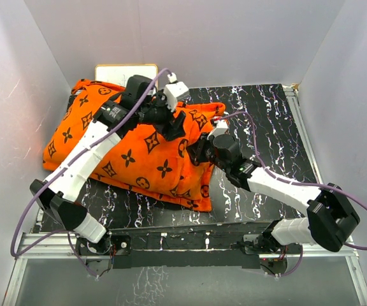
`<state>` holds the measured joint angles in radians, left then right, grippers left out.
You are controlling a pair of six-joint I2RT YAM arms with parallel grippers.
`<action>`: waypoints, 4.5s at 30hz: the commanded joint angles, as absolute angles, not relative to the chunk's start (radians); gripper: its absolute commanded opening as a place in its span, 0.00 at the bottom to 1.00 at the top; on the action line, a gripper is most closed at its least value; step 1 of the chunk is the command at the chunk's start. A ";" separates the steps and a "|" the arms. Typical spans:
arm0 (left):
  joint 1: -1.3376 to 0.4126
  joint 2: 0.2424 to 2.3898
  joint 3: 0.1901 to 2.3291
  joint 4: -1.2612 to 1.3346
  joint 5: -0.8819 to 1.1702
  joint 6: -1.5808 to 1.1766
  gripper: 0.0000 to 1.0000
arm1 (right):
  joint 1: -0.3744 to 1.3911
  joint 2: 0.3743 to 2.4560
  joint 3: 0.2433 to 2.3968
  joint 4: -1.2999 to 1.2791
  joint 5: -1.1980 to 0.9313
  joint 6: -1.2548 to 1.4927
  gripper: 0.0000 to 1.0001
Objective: Remove the pillowcase from the pillow
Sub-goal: Remove the pillow from the pillowcase.
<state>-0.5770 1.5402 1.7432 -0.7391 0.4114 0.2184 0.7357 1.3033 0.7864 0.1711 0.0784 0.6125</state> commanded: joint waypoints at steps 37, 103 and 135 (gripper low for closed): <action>-0.792 1.421 1.405 -0.447 -0.317 0.588 0.49 | 0.686 1.272 0.595 0.332 0.025 0.879 0.08; -0.442 1.373 1.453 -0.629 0.031 0.392 0.00 | 0.736 1.277 0.823 -0.083 0.471 0.631 0.08; -0.394 1.376 1.394 -0.744 0.173 0.285 0.00 | 0.873 1.481 1.076 -0.187 0.640 0.548 0.53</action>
